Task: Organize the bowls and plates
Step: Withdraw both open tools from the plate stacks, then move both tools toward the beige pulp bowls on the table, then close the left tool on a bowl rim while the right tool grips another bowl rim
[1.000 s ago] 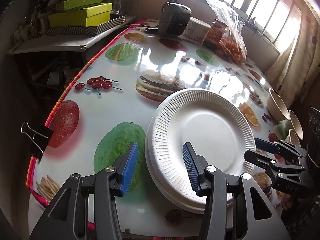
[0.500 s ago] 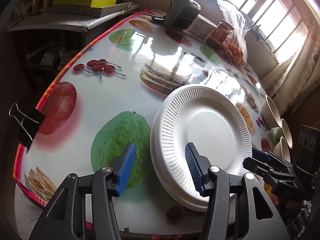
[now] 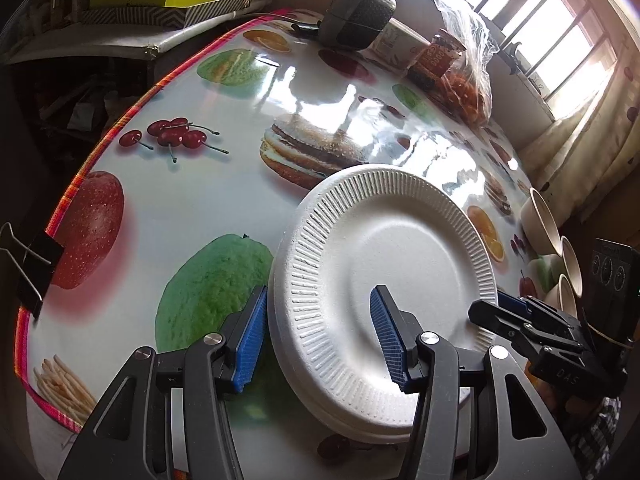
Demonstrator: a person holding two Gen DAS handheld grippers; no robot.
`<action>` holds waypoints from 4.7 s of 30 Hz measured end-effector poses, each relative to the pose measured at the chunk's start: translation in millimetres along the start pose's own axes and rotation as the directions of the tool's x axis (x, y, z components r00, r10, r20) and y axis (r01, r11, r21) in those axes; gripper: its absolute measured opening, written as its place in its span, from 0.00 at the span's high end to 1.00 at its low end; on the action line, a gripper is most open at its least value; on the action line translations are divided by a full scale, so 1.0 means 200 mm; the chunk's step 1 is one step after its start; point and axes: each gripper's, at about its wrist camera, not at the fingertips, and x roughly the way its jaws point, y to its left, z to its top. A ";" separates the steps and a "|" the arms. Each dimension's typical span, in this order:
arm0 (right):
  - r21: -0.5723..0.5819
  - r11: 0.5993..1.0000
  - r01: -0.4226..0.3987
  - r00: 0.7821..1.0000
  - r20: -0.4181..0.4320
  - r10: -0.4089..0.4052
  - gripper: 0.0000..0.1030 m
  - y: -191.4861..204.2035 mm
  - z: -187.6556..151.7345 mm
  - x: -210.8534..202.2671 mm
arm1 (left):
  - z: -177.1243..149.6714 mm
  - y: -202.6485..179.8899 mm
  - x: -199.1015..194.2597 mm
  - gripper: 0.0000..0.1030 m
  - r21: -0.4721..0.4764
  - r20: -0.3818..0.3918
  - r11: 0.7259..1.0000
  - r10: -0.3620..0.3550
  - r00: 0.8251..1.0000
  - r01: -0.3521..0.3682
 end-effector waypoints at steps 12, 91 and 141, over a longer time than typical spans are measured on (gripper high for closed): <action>0.029 0.999 0.022 1.000 0.008 -0.022 0.64 -0.07 0.12 0.04 | 0.14 -0.04 0.06 0.49 0.028 0.000 1.000 0.015 1.000 -0.015; 0.389 0.815 0.430 0.786 0.283 -0.549 0.45 -0.49 -0.29 -0.96 | 0.09 -1.04 0.15 0.44 0.429 -0.028 0.885 -0.188 0.982 0.182; 0.480 0.819 0.316 0.870 0.199 -0.452 0.67 -0.86 -0.55 -0.97 | -0.16 -1.57 0.50 0.44 0.488 -0.309 0.786 -0.251 0.917 0.379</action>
